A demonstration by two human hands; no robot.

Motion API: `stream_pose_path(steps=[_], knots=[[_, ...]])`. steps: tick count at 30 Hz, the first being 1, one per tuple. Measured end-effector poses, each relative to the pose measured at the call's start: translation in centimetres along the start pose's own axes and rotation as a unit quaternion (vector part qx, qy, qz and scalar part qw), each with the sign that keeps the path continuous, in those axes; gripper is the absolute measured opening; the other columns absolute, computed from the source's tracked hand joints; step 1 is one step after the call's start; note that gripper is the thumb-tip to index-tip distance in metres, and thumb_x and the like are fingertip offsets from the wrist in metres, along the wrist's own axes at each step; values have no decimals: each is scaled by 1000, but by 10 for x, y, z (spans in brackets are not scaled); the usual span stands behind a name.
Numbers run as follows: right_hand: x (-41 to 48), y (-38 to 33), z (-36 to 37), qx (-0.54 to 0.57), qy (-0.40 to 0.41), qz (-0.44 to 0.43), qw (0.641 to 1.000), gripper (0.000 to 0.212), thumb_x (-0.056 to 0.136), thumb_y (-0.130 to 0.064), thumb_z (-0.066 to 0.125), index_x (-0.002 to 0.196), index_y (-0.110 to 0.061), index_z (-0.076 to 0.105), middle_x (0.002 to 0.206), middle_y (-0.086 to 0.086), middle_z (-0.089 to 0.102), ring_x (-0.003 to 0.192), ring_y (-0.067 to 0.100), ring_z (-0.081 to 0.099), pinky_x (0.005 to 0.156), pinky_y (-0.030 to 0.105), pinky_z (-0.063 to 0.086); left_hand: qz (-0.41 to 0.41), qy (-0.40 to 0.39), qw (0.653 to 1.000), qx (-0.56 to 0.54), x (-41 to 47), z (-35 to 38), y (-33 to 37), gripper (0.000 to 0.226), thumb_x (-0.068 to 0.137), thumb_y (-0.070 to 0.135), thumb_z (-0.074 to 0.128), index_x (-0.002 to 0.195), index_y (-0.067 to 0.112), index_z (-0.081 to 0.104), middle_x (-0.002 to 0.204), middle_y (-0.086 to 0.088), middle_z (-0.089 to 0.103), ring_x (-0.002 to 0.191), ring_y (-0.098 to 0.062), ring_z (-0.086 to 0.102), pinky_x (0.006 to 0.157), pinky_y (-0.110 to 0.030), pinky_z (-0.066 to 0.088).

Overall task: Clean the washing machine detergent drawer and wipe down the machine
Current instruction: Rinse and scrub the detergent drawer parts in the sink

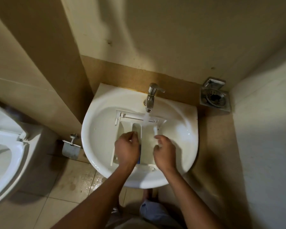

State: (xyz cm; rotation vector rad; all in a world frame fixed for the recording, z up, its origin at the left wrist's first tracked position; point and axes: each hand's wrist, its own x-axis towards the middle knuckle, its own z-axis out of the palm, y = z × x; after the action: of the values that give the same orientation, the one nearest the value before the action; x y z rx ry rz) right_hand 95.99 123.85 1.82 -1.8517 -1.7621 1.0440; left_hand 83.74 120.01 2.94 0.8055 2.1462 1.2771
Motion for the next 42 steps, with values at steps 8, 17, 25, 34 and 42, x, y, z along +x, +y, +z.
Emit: stream_pose_path(steps=[8,17,25,34,42], knots=[[7,10,6,132,-182,183,957,35,98,-14,52,132,-16,58,118,4,69,106,22,66,96,40,54,-145,-122,974,120,34,-29,-42,20,94,0,51,113,3,57,101,-12,64,97,-33,65,73,-28,54],[-8,-5,-7,96,-93,188,973,54,89,1,36,128,-29,59,112,2,70,95,24,68,76,35,59,-107,-189,970,112,39,-24,-57,14,93,3,50,84,9,58,77,-1,62,73,-21,60,51,-21,39],[-26,-25,-38,155,28,253,955,8,82,-12,51,79,-6,56,76,4,60,62,22,54,54,31,42,-121,-307,943,51,35,3,-50,26,94,16,62,116,3,66,104,-15,72,82,-23,64,63,-27,49],[-60,-38,-23,104,201,214,950,56,79,-16,65,133,-7,56,124,14,61,112,33,60,89,44,56,-77,-394,908,119,36,44,-25,39,98,14,54,133,-3,52,127,-19,65,119,-36,61,98,-35,49],[-64,-56,-24,50,196,164,965,72,70,-25,86,130,-7,50,124,10,51,114,29,50,93,40,50,-146,-419,896,-3,34,50,-25,32,93,0,61,124,4,56,112,-14,68,96,-24,66,80,-34,57]])
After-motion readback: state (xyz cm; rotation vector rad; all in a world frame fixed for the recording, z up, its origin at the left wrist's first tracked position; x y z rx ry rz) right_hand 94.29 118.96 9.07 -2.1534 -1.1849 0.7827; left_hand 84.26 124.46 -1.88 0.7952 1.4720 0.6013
